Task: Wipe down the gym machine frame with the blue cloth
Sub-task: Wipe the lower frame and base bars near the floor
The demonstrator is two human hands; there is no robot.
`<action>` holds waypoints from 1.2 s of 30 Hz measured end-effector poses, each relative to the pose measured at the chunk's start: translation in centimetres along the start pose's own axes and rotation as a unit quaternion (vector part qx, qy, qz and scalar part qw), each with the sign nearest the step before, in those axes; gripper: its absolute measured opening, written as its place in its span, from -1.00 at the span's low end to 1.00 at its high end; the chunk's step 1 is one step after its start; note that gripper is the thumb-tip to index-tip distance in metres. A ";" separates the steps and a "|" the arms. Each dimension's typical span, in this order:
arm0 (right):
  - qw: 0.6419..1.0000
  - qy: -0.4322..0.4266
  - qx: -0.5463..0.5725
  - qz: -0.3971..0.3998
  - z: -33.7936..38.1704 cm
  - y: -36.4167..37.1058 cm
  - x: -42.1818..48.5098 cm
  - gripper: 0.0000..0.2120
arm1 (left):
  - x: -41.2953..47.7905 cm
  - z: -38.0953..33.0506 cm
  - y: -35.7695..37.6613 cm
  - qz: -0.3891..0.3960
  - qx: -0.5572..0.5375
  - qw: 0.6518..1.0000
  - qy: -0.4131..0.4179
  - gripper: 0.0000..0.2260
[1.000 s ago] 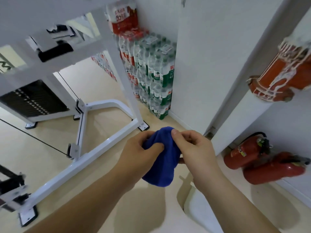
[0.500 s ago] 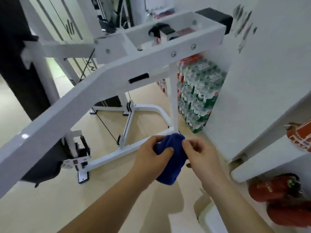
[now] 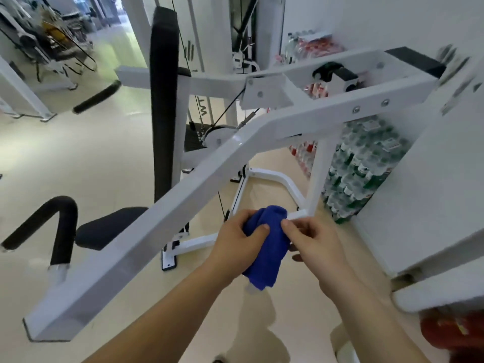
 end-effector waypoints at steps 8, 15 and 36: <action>0.999 -0.037 -0.014 0.031 3.1 12.0 1.3 -0.93 | 0.5 2.3 -12.7 -0.155 0.111 0.982 0.008 -0.85; 0.979 -0.151 -0.094 0.101 6.6 17.9 2.8 -0.95 | -2.6 1.6 -17.1 -0.254 0.194 0.945 0.069 -0.75; 0.932 -0.224 -0.259 0.117 10.5 44.4 -5.8 -0.80 | -12.0 12.5 -45.9 -0.179 0.265 0.946 0.060 -0.76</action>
Point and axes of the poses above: each hand's wrist, its own x-axis towards the middle knuckle, its own y-axis out of the palm, z = x × y, the point moved 3 cm from there along x, towards the middle knuckle, and after that the axes turned 5 degrees about -y, right-handed, at the moved point
